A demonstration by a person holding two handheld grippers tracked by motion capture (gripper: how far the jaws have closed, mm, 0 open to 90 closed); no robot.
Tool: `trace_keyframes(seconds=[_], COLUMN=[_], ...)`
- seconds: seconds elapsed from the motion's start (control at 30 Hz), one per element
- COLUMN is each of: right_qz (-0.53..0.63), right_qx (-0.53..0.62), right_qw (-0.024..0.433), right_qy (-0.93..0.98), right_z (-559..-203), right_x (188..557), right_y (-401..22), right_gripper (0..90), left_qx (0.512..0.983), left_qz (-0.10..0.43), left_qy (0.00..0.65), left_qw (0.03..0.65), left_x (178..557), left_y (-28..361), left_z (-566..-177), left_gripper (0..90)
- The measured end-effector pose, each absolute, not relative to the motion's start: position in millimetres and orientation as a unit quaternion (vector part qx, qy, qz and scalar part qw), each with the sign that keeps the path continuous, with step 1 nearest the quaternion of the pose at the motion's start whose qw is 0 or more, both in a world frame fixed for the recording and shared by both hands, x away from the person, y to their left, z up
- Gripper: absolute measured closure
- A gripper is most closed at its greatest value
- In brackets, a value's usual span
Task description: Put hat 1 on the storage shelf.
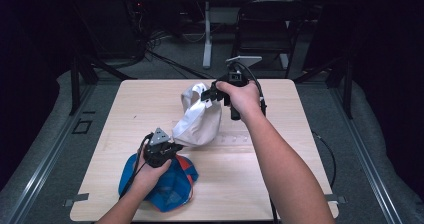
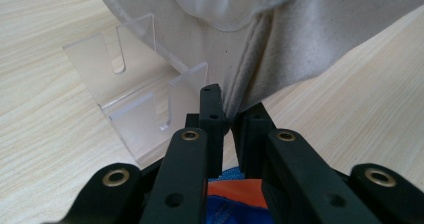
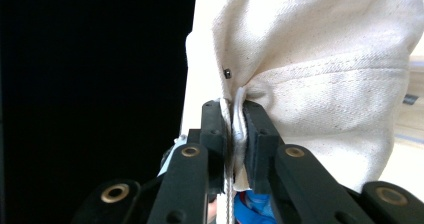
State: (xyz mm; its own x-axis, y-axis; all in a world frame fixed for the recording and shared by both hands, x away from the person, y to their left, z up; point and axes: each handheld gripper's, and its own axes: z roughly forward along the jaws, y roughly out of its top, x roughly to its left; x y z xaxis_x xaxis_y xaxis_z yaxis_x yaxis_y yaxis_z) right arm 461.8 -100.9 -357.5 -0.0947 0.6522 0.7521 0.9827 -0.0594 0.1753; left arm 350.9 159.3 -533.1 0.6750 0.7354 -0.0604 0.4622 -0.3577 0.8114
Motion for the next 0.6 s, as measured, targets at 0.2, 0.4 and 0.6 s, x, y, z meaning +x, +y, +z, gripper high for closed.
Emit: trace_keyframes(seconds=[0.2, 0.4, 0.6], right_qz=[-0.385, -0.390, -0.400], right_qx=[-0.624, -0.622, -0.601], right_qw=[0.213, 0.179, 0.117], right_qy=[-0.646, -0.656, -0.682], right_z=[-349, -338, -343], right_x=[457, 446, 425], right_y=[-114, -133, -149], right_gripper=[74.8, 67.8, 61.9], left_qx=[0.802, 0.794, 0.788], left_qz=[0.149, 0.157, 0.159], left_qy=[0.382, 0.397, 0.417], left_qw=[0.434, 0.434, 0.423], left_x=[344, 329, 312], left_y=[166, 183, 207], left_z=[-527, -523, -525], left_gripper=[76.2, 65.2, 57.9])
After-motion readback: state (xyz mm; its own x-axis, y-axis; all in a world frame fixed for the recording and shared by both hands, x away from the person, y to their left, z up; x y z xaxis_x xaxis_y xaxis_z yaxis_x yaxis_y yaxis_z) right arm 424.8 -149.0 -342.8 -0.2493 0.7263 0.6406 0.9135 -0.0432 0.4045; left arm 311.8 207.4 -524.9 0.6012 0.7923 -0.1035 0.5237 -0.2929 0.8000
